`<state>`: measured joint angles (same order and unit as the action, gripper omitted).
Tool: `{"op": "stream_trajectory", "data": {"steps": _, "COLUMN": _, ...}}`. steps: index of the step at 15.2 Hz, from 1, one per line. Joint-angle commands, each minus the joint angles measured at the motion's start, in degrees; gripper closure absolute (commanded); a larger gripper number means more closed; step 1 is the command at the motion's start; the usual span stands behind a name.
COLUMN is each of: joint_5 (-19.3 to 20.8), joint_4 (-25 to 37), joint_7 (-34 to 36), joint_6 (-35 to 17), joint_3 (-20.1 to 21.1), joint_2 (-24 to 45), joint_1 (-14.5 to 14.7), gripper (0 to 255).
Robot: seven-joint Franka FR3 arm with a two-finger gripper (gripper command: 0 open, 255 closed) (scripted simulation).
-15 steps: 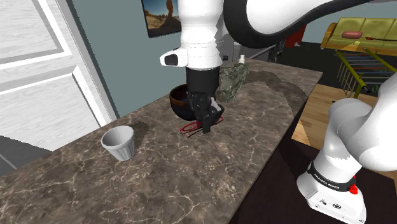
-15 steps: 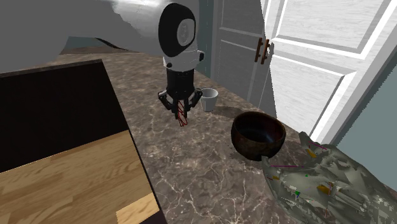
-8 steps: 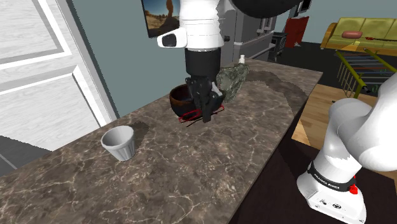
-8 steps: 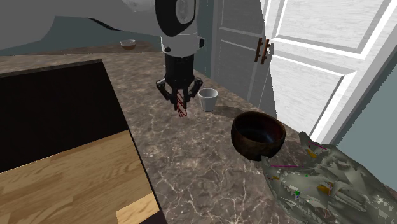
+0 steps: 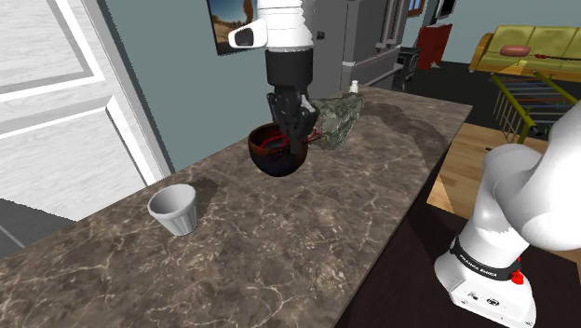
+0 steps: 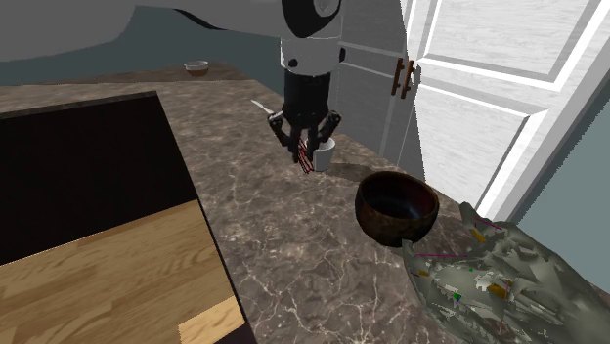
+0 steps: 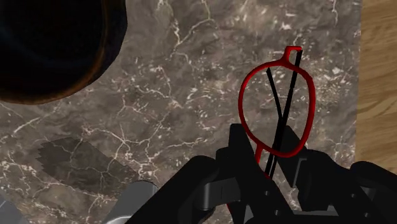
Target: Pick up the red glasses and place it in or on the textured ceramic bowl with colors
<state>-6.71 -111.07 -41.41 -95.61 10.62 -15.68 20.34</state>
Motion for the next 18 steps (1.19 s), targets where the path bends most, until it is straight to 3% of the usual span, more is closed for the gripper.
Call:
{"op": "stream_trajectory", "data": {"steps": 1, "joint_5": 0.7, "joint_4": 2.1, "joint_7": -2.2, "joint_6": 0.4, "joint_3": -1.4, "joint_2": 1.9, "joint_1": -1.0, "gripper": 255}}
{"op": "stream_trajectory", "data": {"steps": 15, "joint_5": 3.1, "joint_4": 21.3, "joint_7": -17.3, "joint_6": 3.7, "joint_3": -10.1, "joint_2": 19.0, "joint_1": -8.1, "gripper": 255}}
{"op": "stream_trajectory", "data": {"steps": 18, "joint_5": 3.1, "joint_4": 18.5, "joint_7": -17.5, "joint_6": 1.3, "joint_3": -10.1, "joint_2": 18.6, "joint_1": -8.1, "gripper": 255}}
